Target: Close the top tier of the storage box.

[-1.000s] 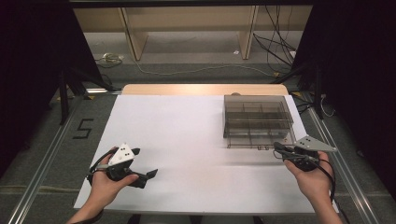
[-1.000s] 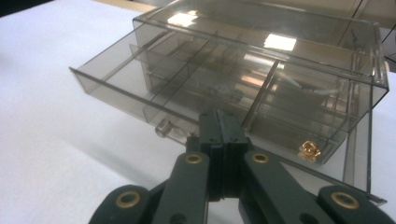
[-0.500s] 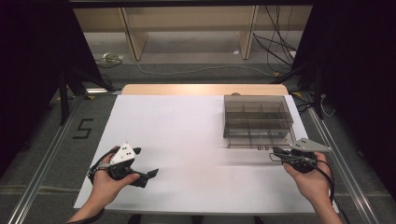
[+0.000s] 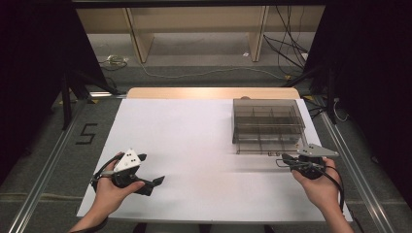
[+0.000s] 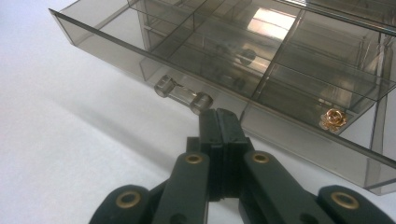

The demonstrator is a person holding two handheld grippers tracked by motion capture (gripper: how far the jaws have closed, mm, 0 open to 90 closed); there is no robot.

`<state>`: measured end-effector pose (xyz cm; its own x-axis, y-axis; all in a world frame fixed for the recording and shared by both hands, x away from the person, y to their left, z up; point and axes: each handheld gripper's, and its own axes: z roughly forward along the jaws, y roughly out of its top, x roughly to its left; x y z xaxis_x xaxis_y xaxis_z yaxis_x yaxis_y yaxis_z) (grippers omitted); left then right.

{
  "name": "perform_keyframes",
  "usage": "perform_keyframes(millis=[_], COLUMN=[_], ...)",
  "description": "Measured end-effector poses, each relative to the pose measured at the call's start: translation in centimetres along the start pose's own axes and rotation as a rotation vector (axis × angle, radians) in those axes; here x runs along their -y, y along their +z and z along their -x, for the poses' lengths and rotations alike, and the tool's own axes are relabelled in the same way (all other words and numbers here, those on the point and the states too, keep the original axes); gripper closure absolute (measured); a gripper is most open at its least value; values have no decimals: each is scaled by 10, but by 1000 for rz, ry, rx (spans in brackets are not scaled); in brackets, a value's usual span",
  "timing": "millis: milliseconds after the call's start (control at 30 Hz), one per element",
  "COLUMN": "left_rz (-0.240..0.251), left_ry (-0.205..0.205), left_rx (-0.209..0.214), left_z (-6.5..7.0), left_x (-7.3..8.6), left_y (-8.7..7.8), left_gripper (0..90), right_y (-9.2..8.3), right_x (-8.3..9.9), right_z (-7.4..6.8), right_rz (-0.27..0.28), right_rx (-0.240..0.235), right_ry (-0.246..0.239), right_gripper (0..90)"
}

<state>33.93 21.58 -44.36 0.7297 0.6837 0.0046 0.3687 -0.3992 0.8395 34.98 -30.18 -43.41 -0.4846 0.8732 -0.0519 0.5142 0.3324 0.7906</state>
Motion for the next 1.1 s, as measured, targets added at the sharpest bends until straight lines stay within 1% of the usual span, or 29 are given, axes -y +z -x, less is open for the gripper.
perform_keyframes(millis=[300,467,667,1100], left_rz=[-2,-2,-2,-1], left_ry=[2,4,5,3], left_rx=[1,4,5,5], left_z=[0,-1,0,0], left_x=[0,0,0,0], left_y=[0,2,2,2], left_gripper=[0,0,0,0], right_y=[5,7,10,12], right_x=[0,-2,-2,-4], right_z=[0,0,-1,-2], right_rz=[-12,-6,-13,-8], right_rx=[6,10,16,23], right_ry=[7,-1,-5,-9], right_gripper=[900,900,900,900])
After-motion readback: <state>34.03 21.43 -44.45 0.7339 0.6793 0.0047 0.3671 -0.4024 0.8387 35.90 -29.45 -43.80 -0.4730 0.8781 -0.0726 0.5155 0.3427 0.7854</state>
